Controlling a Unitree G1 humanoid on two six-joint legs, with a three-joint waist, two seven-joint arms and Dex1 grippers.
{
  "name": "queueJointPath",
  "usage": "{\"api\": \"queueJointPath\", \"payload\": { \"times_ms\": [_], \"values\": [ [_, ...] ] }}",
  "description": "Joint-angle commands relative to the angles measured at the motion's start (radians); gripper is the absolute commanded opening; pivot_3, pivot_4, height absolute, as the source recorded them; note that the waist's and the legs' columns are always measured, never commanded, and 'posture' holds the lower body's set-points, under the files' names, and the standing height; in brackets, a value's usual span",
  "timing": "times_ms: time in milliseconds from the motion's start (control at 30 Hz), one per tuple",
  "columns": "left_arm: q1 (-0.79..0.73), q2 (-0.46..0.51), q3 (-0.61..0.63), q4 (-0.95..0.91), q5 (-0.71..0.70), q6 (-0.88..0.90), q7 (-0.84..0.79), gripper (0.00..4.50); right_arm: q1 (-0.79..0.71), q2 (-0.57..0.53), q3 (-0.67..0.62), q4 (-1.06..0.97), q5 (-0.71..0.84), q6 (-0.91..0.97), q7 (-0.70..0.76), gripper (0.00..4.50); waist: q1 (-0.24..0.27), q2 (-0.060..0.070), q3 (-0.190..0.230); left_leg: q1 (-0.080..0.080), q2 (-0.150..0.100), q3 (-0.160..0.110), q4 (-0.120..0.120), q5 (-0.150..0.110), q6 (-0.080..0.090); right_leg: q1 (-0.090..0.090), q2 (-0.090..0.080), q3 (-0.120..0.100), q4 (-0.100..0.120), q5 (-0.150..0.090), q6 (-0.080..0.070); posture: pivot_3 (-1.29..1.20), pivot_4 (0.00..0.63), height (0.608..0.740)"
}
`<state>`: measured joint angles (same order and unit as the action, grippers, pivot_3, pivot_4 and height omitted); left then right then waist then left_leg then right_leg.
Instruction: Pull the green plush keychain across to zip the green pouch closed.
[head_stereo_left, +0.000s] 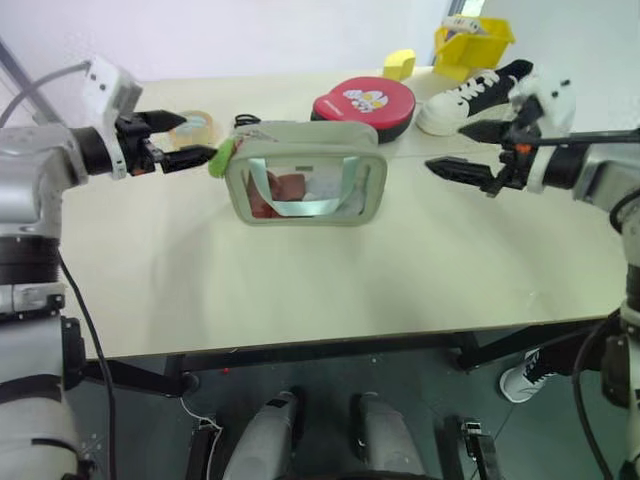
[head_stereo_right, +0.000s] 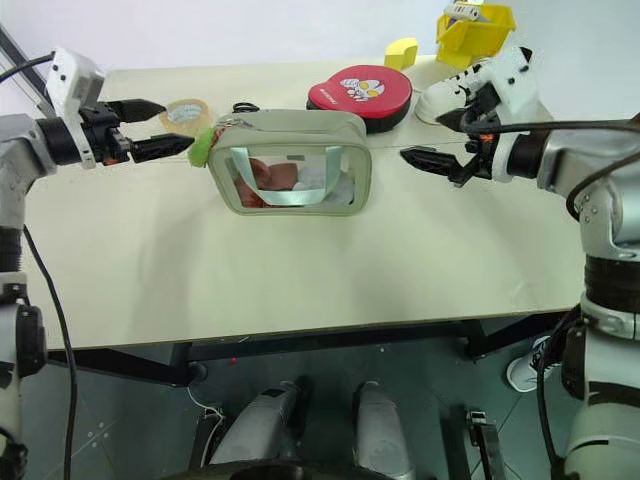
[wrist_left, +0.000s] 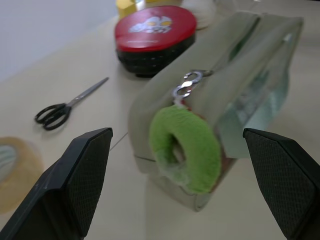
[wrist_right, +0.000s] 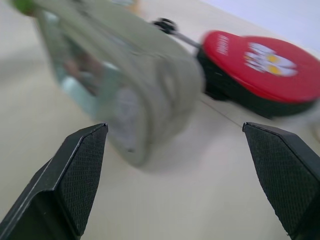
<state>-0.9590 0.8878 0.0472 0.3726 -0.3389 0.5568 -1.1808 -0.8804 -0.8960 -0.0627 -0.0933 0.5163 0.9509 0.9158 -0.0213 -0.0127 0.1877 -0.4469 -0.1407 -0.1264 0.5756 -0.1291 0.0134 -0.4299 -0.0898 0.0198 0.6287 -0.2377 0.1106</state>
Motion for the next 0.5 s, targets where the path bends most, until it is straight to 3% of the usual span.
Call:
{"api": "queueJointPath", "payload": {
  "times_ms": [33, 400, 500],
  "values": [
    [-0.041, 0.008, 0.022, 0.031, 0.003, -0.024, -0.001, 4.46, -0.032, -0.008, -0.007, -0.018, 0.007, -0.004, 0.007, 4.5, 0.002, 0.0, 0.0, 0.0, 0.0, 0.0, 0.0, 0.0, 0.0, 0.0, 0.0, 0.001, 0.0, 0.0, 0.0, 0.0, 0.15, 0.74],
    [-0.005, 0.009, 0.034, -0.042, -0.013, 0.0, 0.011, 4.46, -0.06, 0.01, 0.035, 0.006, -0.028, -0.077, 0.018, 4.5, 0.005, 0.0, 0.0, -0.002, -0.001, 0.0, 0.0, 0.0, 0.0, -0.002, -0.001, 0.001, 0.001, 0.0, 0.0, 0.0, 0.15, 0.74],
    [-0.013, 0.009, 0.066, -0.062, -0.038, 0.05, 0.038, 4.46, -0.112, 0.065, 0.078, 0.05, -0.059, -0.138, 0.012, 4.5, -0.001, 0.0, 0.0, -0.003, -0.001, 0.001, 0.0, 0.0, 0.0, -0.003, 0.0, 0.002, 0.001, 0.0, 0.0, 0.0, 0.15, 0.74]
  ]
}}
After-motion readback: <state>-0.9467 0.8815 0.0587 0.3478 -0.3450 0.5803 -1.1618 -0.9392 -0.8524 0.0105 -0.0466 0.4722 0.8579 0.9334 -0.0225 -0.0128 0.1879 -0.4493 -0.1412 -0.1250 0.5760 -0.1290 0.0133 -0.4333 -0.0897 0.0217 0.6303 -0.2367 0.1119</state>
